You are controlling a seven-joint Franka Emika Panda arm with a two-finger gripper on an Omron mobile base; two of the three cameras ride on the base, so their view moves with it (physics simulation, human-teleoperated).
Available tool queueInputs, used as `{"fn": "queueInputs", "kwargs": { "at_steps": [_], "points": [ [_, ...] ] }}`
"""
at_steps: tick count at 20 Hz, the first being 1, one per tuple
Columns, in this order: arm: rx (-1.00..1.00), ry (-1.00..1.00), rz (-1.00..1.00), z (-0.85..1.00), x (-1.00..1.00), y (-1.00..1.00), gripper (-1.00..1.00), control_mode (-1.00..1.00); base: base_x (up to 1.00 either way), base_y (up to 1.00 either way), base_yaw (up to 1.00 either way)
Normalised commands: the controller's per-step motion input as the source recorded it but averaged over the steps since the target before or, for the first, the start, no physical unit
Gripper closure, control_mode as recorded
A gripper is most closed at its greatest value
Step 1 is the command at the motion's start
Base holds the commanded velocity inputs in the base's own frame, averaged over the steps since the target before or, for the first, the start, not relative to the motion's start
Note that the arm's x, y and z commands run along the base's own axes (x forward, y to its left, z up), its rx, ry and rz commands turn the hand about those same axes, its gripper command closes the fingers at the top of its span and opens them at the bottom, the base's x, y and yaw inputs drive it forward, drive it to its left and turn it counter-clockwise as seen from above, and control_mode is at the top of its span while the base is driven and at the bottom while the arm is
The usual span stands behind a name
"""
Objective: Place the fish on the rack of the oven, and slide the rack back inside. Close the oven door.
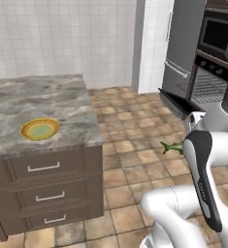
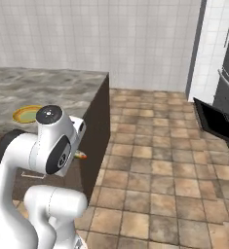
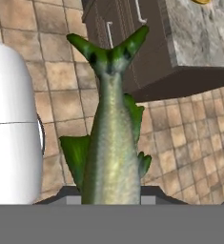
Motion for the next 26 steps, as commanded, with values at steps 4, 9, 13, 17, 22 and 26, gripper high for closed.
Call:
{"fn": "queueInputs", "kwargs": {
  "at_steps": [4,9,13,17,22,26],
  "points": [
    [0.00,0.00,0.00,0.00,0.00,0.00,1.00,1.00,0.03,-1.00,-0.03],
    [0.00,0.00,0.00,0.00,0.00,0.00,1.00,1.00,0.26,-1.00,-0.05],
    [0.00,0.00,0.00,0.00,0.00,0.00,1.00,1.00,0.51,-0.92,-0.07],
    [0.00,0.00,0.00,0.00,0.00,0.00,1.00,1.00,0.77,-0.79,-0.07],
    [0.00,0.00,0.00,0.00,0.00,0.00,1.00,1.00,0.93,-0.63,-0.06],
    [0.00,0.00,0.00,0.00,0.00,0.00,1.00,1.00,0.92,-0.50,-0.05]
  ]
}}
